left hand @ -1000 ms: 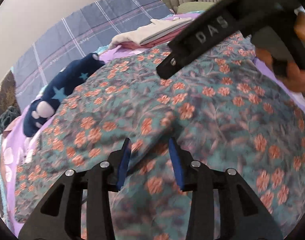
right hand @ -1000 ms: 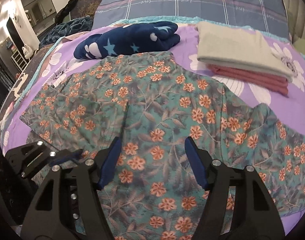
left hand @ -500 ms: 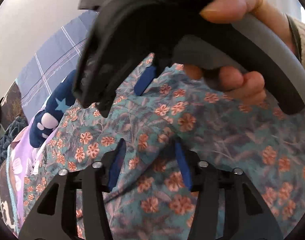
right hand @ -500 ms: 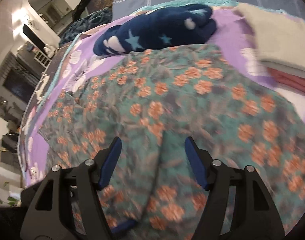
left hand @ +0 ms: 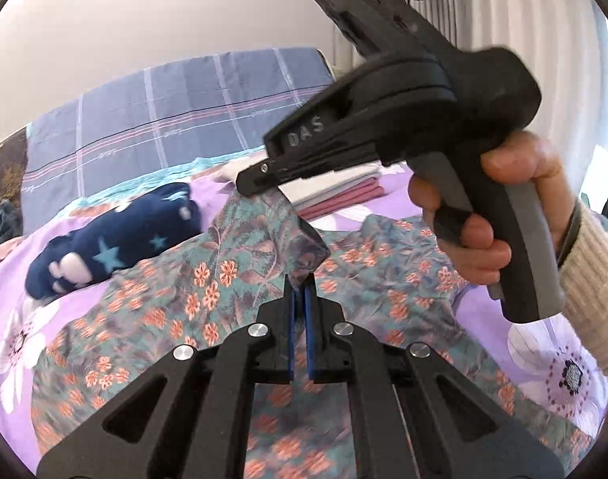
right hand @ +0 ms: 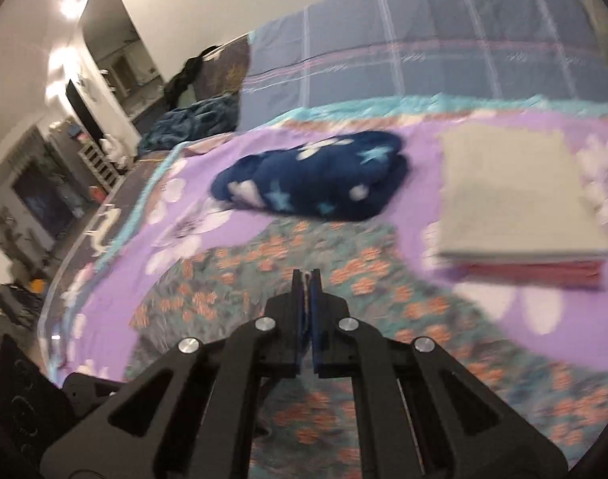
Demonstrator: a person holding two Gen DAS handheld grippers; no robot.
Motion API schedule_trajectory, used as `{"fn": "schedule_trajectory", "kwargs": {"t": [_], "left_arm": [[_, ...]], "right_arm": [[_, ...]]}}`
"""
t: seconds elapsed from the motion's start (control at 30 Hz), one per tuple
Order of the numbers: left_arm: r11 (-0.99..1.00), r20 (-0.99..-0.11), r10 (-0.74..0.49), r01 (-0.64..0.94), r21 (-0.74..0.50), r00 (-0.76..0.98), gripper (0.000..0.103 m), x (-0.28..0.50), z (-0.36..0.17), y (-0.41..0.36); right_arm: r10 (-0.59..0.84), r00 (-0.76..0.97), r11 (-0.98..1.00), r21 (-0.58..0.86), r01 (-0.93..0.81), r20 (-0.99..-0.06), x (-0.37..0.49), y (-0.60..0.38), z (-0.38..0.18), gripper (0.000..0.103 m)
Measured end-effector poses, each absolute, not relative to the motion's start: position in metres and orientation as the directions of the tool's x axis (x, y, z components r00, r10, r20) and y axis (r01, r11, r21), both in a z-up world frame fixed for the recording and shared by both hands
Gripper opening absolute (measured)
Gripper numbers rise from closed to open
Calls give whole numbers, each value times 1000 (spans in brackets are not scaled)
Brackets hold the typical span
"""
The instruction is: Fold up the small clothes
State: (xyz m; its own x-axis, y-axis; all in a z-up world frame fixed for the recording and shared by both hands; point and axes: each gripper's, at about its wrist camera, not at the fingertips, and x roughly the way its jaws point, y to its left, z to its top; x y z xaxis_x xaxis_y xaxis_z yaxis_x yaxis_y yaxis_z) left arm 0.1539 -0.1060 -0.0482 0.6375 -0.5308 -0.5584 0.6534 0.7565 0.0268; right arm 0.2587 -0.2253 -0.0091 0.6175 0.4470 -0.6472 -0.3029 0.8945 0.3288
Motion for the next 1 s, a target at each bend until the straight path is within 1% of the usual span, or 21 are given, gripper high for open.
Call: {"fn": "schedule_trajectory", "kwargs": {"t": [0.1, 0.2, 0.23, 0.27, 0.3, 0.33, 0.4, 0.43, 0.57, 0.6, 0.7, 0.73, 0.8, 0.83, 0.9, 0.97, 1.0], "left_arm": [[741, -579, -546, 671, 4, 606, 4, 159, -62, -125], [740, -619, -524, 673, 11, 586, 7, 172, -83, -137], [744, -634, -510, 668, 15, 581, 18, 173, -90, -139], [753, -651, -487, 657, 24, 582, 32, 176, -97, -137], [765, -655, -468, 643, 35, 593, 36, 176, -99, -131], [772, -653, -460, 634, 41, 602, 41, 174, -99, -122], [791, -645, -435, 609, 59, 628, 47, 171, -97, -94], [806, -643, -411, 588, 75, 646, 52, 167, -96, -85], [888, -657, -228, 431, 163, 718, 53, 174, -104, -15], [915, -666, -161, 364, 176, 728, 53, 175, -107, 12], [960, -687, -14, 203, 195, 727, 53, 178, -116, 74], [966, -688, 56, 134, 220, 724, 53, 178, -121, 97], [968, -705, 165, 25, 251, 689, 53, 178, -130, 135], [976, -722, 154, 9, 216, 675, 56, 176, -133, 149], [996, -739, 65, 2, 89, 670, 56, 173, -134, 171], [997, -739, 55, 5, 79, 672, 56, 173, -131, 173], [995, -734, 64, 12, 98, 676, 56, 173, -131, 172]], "right_arm": [[388, 625, 921, 296, -252, -677, 262, -242, -23, 3], [350, 602, 936, 285, -204, -717, 273, -251, -54, 4], [335, 594, 942, 275, -192, -732, 275, -253, -62, 10], [295, 589, 955, 245, -164, -753, 275, -254, -72, 16], [253, 582, 967, 214, -135, -773, 275, -257, -80, 34], [227, 575, 974, 197, -115, -786, 274, -261, -88, 38], [231, 570, 973, 202, -114, -788, 268, -268, -95, 38], [242, 565, 970, 210, -123, -789, 262, -270, -97, 38], [280, 550, 960, 216, -180, -787, 237, -267, -99, 37], [295, 548, 955, 219, -200, -783, 231, -263, -98, 37], [386, 528, 919, 264, -294, -757, 206, -249, -102, 37], [391, 500, 914, 261, -312, -773, 201, -242, -109, 36], [291, 482, 940, 152, -307, -827, 198, -228, -126, 35], [252, 503, 944, 94, -318, -827, 195, -221, -129, 35], [218, 520, 948, 53, -313, -826, 191, -213, -124, 38], [232, 532, 950, 72, -303, -814, 191, -207, -111, 39], [251, 539, 947, 88, -309, -804, 191, -204, -104, 40]]}}
